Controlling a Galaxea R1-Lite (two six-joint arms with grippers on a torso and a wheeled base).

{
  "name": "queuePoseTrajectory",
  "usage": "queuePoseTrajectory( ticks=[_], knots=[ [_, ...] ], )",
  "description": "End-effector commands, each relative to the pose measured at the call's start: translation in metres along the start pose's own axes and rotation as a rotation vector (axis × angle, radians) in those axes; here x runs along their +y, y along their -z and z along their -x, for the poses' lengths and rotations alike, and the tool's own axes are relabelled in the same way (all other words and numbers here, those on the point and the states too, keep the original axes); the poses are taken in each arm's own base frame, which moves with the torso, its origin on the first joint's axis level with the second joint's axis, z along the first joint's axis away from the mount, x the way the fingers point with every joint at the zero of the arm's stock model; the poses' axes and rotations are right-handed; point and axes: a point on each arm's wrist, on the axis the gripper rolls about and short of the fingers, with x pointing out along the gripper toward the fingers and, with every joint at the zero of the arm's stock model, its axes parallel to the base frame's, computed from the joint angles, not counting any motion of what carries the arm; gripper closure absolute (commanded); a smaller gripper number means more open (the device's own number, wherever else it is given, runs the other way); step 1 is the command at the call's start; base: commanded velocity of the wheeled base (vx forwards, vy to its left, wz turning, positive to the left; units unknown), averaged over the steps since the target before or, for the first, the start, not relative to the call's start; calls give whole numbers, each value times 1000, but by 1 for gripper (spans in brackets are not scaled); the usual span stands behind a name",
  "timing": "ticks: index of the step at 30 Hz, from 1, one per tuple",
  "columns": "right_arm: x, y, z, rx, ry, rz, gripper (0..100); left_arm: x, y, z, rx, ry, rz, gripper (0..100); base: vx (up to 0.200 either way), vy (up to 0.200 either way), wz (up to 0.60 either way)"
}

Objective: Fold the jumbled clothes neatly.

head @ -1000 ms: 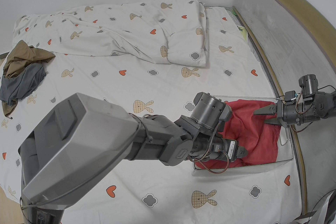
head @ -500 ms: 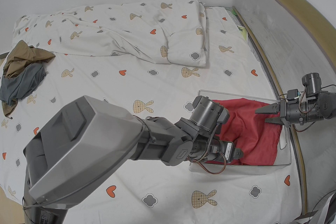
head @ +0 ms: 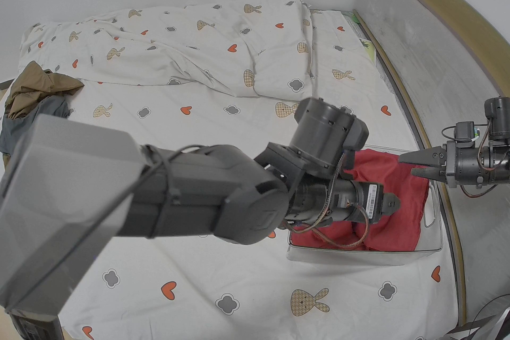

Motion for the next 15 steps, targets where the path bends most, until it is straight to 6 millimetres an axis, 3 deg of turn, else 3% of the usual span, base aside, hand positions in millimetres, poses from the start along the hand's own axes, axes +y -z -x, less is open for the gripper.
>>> queuePoseTrajectory(
  ticks=[1, 4, 5, 6, 9, 10, 12, 13, 15],
  knots=[
    [36, 23, 44, -88, -36, 78, 0, -16, -36, 61, -195, -84, 14, 0, 0, 0, 0],
    [53, 46, 70, -132, -55, 124, 0, -13, -46, 103, -249, -166, 26, 0, 0, 0, 0],
    [55, 49, 72, -134, -57, 128, 0, -14, -46, 108, -245, -169, 27, 0, 0, 0, 0],
    [61, 70, 84, -133, -74, 144, 0, -15, -44, 147, -212, -200, 35, 0, 0, 0, 0],
    [66, 109, 97, -95, -102, 148, 0, -17, -34, 202, -112, -263, 16, 0, 0, 0, 0],
    [66, 112, 99, -93, -106, 151, 0, -17, -32, 208, -98, -272, 12, 0, 0, 0, 0],
    [65, 140, 106, -57, -127, 153, 0, -13, -17, 256, -14, -344, -10, 0, 0, 0, 0],
    [65, 140, 106, -57, -127, 153, 0, -13, -17, 256, -14, -344, -10, 0, 0, 0, 0],
    [61, 170, 115, -48, -147, 173, 0, -2, 3, 306, 73, -444, 24, 0, 0, 0, 0]
  ],
)
